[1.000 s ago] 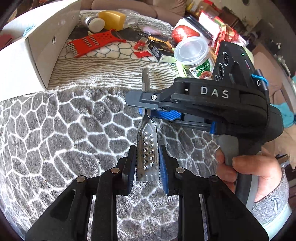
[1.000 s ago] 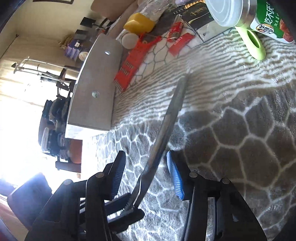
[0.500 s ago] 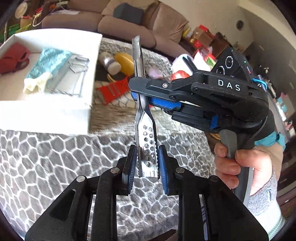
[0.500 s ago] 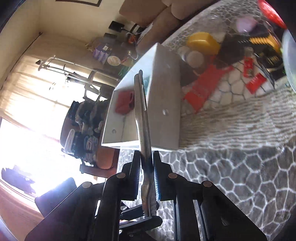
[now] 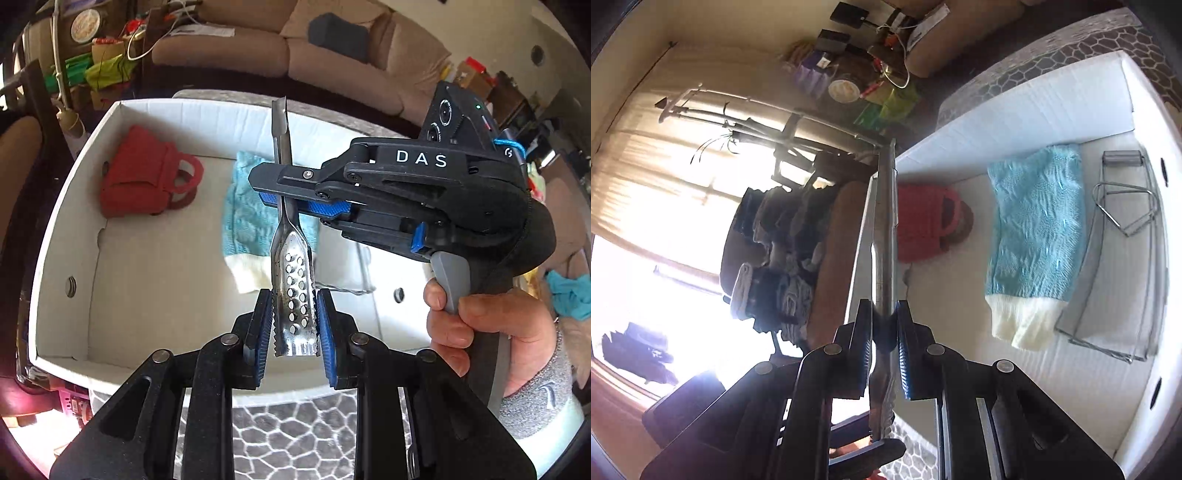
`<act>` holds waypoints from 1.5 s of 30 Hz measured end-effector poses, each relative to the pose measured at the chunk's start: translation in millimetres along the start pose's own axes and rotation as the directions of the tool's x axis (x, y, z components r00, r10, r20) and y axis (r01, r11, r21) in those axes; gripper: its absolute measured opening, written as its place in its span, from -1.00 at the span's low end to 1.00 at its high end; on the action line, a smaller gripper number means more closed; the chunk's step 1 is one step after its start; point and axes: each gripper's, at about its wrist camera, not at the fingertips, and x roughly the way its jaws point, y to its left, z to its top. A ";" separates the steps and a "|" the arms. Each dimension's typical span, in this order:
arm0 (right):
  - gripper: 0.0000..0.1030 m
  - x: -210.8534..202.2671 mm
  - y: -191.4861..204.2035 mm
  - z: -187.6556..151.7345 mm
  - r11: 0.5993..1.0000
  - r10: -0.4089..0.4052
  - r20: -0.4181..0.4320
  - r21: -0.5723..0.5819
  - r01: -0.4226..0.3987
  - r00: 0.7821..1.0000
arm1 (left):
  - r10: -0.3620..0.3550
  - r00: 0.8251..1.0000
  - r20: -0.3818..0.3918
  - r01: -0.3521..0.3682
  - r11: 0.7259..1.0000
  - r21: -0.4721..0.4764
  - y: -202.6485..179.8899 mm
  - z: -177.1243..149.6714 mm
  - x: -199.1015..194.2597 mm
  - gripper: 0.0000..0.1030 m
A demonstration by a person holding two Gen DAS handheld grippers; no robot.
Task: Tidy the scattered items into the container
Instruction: 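Carry the steel spatula into the box and open the left tool, then withdraw the left tool and move the right tool toward the clear jar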
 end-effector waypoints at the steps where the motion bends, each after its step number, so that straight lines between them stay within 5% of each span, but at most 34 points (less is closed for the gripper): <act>1: -0.75 14.1 -5.0 6.1 1.000 -0.005 -0.008 0.015 0.005 1.000 | 0.003 1.000 -0.015 -0.003 1.000 -0.006 9.0 5.4 8.8 -0.57; 8: -0.74 82.6 -40.0 36.9 0.991 -0.116 -0.040 0.069 0.119 0.992 | 0.029 0.988 -0.152 -0.033 0.999 -0.024 50.2 22.2 74.9 -0.58; 13: -0.70 106.9 -54.6 47.0 0.970 -0.236 -0.067 0.050 0.240 0.969 | 0.057 0.982 -0.183 -0.066 0.997 -0.044 61.4 31.7 97.6 -0.60; 17: -0.64 106.1 -55.9 55.6 0.959 -0.275 -0.067 0.050 0.278 0.959 | 0.035 0.981 -0.190 -0.048 0.996 -0.069 68.0 33.4 101.7 -0.61; 20: -0.37 94.5 -49.9 59.2 0.958 -0.279 -0.040 0.051 0.281 0.959 | 0.062 0.983 -0.173 -0.075 0.994 -0.074 74.9 31.4 94.7 -0.60; 24: -0.35 77.6 -36.6 57.6 0.955 -0.297 -0.026 0.004 0.297 0.955 | 0.072 0.988 -0.140 -0.085 0.992 -0.092 84.1 24.9 75.9 -0.55; 28: -0.04 54.0 -19.4 48.4 0.938 -0.339 -0.008 -0.073 0.338 0.941 | 0.106 0.989 -0.106 -0.112 0.992 -0.056 75.3 11.7 54.3 -0.23; 32: 0.54 29.1 2.1 28.0 0.908 -0.381 0.015 -0.180 0.377 0.924 | 0.138 0.989 -0.051 -0.139 0.990 -0.003 45.9 1.4 33.8 0.49; 37: 0.91 5.6 21.4 -6.1 0.845 -0.462 0.036 -0.286 0.452 0.886 | 0.193 0.981 0.004 -0.193 0.980 0.041 8.7 4.6 18.8 1.00; 45: 1.00 -44.6 49.2 -40.6 0.793 -0.512 0.090 -0.332 0.510 0.854 | 0.244 0.969 0.047 -0.247 0.966 0.072 -34.3 -14.9 -10.3 1.00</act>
